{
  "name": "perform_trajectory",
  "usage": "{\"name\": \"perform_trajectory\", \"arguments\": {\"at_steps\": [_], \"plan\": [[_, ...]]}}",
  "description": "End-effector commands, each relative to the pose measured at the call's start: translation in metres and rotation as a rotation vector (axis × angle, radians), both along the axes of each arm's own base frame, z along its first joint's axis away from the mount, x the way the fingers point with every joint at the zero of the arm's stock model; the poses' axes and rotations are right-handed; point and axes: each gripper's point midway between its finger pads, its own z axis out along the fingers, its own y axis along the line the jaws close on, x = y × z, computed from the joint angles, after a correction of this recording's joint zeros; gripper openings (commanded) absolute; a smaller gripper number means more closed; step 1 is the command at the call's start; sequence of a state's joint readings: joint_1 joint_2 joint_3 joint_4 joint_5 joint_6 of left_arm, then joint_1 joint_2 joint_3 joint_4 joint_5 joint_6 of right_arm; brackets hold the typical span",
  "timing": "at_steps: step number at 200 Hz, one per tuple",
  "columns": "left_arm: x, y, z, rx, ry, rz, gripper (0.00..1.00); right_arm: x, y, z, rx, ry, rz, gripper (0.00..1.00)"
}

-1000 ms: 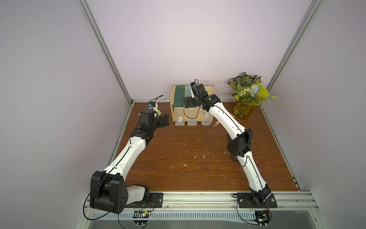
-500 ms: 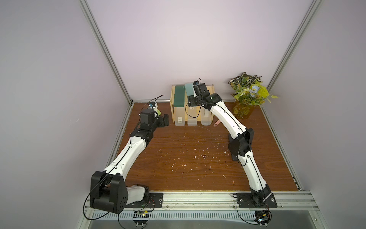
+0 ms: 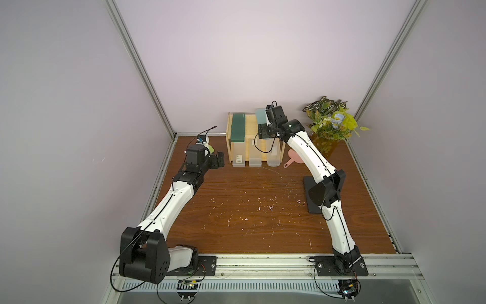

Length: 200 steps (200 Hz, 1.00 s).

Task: Remove the pencil cases from the shelf
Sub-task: Pick up the pencil case from the shelf, then place the pencil case at the center of the board.

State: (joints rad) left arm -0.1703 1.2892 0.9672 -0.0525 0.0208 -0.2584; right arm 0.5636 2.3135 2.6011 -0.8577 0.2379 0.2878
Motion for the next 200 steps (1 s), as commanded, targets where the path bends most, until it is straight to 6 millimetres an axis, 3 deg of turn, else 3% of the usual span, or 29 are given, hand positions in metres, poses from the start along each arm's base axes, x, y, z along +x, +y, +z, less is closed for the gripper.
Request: {"name": "perform_trajectory", "arguments": {"at_steps": [1,47,71,92,111,139,167,200], "plan": [[-0.004,0.0,0.007,0.003,-0.013,0.002,0.99,-0.033,-0.015,0.088,0.061,-0.131,0.021,0.58],[-0.005,0.0,0.008,-0.002,-0.015,0.003,0.99,-0.09,-0.043,0.094,0.018,-0.097,0.045,0.58],[-0.006,-0.001,0.006,-0.006,-0.012,0.002,0.99,-0.135,-0.066,0.077,0.033,-0.091,0.048,0.58],[-0.006,-0.002,0.004,-0.018,-0.011,0.001,0.99,-0.179,-0.099,0.058,0.057,-0.109,0.017,0.57],[-0.007,-0.004,0.004,-0.029,-0.009,-0.007,0.99,-0.216,-0.131,0.03,0.059,-0.094,-0.031,0.57],[-0.007,-0.004,0.003,-0.035,-0.007,-0.007,0.99,-0.255,-0.151,-0.031,0.057,0.036,-0.048,0.58],[-0.009,-0.007,0.002,-0.07,-0.007,-0.013,0.99,-0.272,-0.155,-0.089,0.076,0.142,-0.076,0.58],[-0.015,-0.007,-0.005,-0.087,-0.001,-0.009,0.99,-0.277,-0.144,-0.13,0.154,0.201,-0.077,0.58]]}}
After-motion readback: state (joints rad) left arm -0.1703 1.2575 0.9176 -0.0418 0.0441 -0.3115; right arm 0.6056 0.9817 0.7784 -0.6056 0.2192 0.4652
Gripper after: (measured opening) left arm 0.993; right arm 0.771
